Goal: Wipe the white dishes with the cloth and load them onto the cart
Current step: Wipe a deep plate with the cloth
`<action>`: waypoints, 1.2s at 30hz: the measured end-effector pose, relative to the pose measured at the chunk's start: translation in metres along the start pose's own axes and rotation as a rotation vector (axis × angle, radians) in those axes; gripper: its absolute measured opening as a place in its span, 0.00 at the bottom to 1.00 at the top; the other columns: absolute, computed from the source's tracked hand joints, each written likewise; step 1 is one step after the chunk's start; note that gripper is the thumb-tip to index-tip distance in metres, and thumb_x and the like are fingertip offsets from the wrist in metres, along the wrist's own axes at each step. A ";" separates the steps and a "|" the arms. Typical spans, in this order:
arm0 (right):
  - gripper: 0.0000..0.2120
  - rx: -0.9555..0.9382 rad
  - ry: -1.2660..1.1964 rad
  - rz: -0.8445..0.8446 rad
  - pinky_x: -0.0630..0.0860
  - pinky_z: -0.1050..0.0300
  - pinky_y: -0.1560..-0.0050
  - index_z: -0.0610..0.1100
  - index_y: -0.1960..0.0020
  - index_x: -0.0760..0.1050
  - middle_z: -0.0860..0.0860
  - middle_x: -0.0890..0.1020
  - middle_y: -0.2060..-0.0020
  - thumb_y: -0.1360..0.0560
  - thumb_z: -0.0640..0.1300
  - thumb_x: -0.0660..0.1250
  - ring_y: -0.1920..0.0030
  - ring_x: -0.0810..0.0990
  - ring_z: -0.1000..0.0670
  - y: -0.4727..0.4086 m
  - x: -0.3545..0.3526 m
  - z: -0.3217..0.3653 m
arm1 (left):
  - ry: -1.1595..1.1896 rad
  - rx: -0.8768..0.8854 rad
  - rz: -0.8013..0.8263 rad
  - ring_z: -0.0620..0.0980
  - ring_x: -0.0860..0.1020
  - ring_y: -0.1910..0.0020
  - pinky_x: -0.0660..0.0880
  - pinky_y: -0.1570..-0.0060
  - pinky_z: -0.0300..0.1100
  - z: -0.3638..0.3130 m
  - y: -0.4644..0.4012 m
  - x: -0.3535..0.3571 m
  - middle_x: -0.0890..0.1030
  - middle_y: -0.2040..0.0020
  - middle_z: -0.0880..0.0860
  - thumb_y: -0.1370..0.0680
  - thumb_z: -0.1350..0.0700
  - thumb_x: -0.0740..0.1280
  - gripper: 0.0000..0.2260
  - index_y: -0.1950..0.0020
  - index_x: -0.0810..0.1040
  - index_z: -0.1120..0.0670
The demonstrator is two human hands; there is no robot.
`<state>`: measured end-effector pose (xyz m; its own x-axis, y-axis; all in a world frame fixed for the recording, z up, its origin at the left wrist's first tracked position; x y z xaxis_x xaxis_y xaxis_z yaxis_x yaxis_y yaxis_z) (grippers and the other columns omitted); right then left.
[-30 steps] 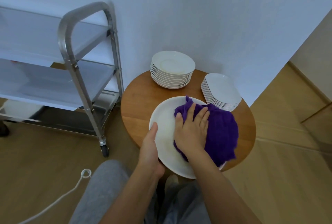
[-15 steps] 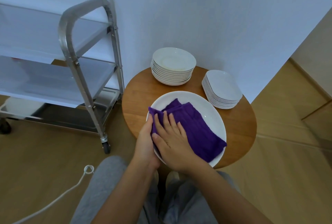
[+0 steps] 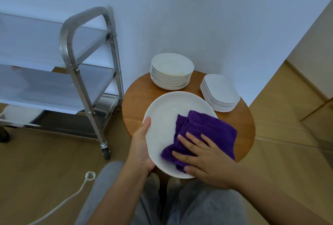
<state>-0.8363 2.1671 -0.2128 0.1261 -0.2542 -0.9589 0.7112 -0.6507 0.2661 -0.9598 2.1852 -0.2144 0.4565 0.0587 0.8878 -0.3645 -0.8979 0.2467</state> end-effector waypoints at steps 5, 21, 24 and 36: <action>0.22 0.162 0.123 -0.084 0.16 0.58 0.40 0.71 0.38 0.25 0.63 0.26 0.34 0.21 0.61 0.39 0.36 0.19 0.56 0.003 -0.012 -0.022 | -0.134 0.102 -0.010 0.56 0.83 0.57 0.80 0.63 0.50 -0.016 0.001 -0.002 0.84 0.52 0.55 0.26 0.45 0.60 0.17 0.41 0.75 0.49; 0.24 -0.052 -0.272 0.013 0.26 0.67 0.37 0.59 0.25 0.37 0.62 0.38 0.27 0.19 0.58 0.39 0.32 0.27 0.64 -0.020 -0.016 0.058 | -0.081 0.010 -0.180 0.58 0.84 0.59 0.80 0.64 0.49 -0.004 0.005 -0.016 0.84 0.56 0.60 0.29 0.44 0.66 0.20 0.46 0.78 0.57; 0.25 -0.019 0.032 -0.132 0.21 0.57 0.36 0.58 0.28 0.32 0.56 0.33 0.28 0.21 0.60 0.37 0.33 0.22 0.56 -0.036 -0.024 0.046 | -0.136 -0.040 -0.105 0.58 0.80 0.46 0.76 0.51 0.51 0.004 0.009 -0.008 0.81 0.44 0.60 0.29 0.43 0.64 0.23 0.47 0.83 0.58; 0.30 0.120 0.150 -0.564 0.30 0.37 0.31 0.62 0.27 0.42 0.54 0.41 0.26 0.25 0.67 0.45 0.27 0.35 0.42 -0.050 -0.068 0.013 | -0.181 0.019 -0.032 0.58 0.82 0.49 0.80 0.60 0.49 -0.010 0.015 0.012 0.82 0.45 0.59 0.26 0.42 0.61 0.19 0.43 0.81 0.49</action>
<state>-0.8897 2.2075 -0.1596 -0.1457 0.2523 -0.9566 0.6144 -0.7348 -0.2874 -0.9679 2.1769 -0.1964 0.6068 0.0100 0.7948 -0.3322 -0.9052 0.2650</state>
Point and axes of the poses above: each hand's wrist, its own y-axis away from the middle knuckle, its own x-axis out of the palm, z = x × y, the point moved 7 cm from there along -y, towards the middle knuckle
